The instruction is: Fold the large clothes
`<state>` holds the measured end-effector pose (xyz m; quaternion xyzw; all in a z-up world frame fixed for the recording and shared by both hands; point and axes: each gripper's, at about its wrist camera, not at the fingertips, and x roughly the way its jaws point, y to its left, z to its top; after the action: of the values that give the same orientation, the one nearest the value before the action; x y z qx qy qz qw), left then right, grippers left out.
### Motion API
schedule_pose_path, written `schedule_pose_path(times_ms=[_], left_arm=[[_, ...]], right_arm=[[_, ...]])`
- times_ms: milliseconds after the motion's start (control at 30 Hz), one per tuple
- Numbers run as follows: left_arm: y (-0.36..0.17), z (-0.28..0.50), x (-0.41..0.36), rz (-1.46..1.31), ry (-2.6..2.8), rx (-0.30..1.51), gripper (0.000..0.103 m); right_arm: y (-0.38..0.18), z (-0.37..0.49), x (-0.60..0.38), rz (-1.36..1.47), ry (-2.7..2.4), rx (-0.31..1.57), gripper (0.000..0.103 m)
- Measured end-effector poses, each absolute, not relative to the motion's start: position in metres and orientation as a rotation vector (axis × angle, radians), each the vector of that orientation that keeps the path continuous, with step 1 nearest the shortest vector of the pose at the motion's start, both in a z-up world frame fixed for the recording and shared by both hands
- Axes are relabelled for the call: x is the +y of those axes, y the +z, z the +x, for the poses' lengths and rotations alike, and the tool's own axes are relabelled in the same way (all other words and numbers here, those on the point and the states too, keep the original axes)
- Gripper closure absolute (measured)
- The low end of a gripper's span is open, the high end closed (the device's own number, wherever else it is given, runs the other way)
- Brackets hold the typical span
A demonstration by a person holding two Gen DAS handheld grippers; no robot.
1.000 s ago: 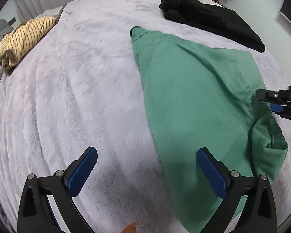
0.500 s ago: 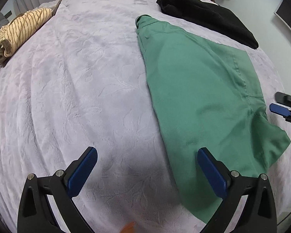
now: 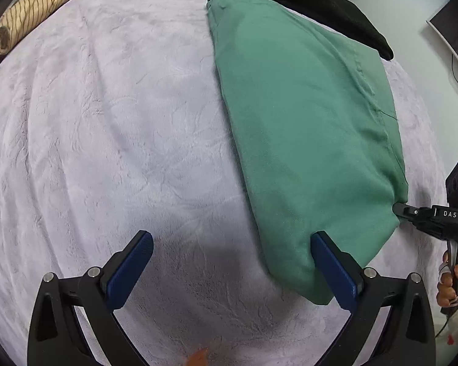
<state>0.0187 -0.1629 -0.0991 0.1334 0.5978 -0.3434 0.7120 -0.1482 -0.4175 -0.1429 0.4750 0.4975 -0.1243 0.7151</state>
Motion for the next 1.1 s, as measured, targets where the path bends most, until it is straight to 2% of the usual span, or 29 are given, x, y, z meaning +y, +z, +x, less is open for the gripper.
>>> schedule_pose_path(times_ms=[133, 233, 267, 500, 667, 700, 733, 800, 867, 933, 1000, 1100], left_arm=[[-0.089, 0.012, -0.165, 0.357, -0.751, 1.288, 0.0], [-0.085, 0.015, -0.161, 0.366, -0.736, 1.293, 0.0], [-0.084, 0.016, -0.16, 0.367, -0.727, 1.295, 0.0], [-0.085, 0.02, -0.16, 0.37, -0.69, 1.315, 0.0], [-0.091, 0.022, -0.16, 0.343, -0.666, 1.348, 0.0], [-0.092, 0.022, -0.16, 0.335, -0.664, 1.357, 0.0], [-0.092, 0.023, -0.16, 0.332, -0.661, 1.363, 0.0], [-0.092, 0.022, -0.16, 0.341, -0.655, 1.363, 0.0], [-0.09, 0.021, -0.159, 0.355, -0.649, 1.357, 0.0], [-0.091, 0.02, -0.158, 0.358, -0.643, 1.359, 0.0], [-0.091, 0.02, -0.157, 0.359, -0.634, 1.366, 0.0], [-0.091, 0.018, -0.156, 0.369, -0.617, 1.373, 0.0]], right_arm=[[-0.146, -0.172, -0.414, 1.156, -0.288, 1.025, 0.101], [-0.122, -0.174, -0.409, 1.11, -0.299, 1.022, 0.099], [-0.111, -0.173, -0.408, 1.077, -0.302, 1.02, 0.091], [-0.047, -0.131, -0.408, 0.927, -0.231, 0.927, 0.091], [-0.074, -0.088, -0.399, 0.873, -0.225, 1.034, 0.091], [-0.087, -0.087, -0.401, 0.853, -0.273, 1.069, 0.093], [-0.099, -0.09, -0.407, 0.872, -0.31, 1.084, 0.1], [-0.116, -0.102, -0.422, 1.014, -0.314, 1.034, 0.103], [-0.118, -0.115, -0.429, 1.099, -0.324, 0.984, 0.103], [-0.11, -0.119, -0.43, 1.076, -0.341, 0.99, 0.103], [-0.101, -0.124, -0.431, 1.056, -0.341, 1.003, 0.098], [-0.093, -0.131, -0.433, 1.056, -0.346, 1.006, 0.097]])
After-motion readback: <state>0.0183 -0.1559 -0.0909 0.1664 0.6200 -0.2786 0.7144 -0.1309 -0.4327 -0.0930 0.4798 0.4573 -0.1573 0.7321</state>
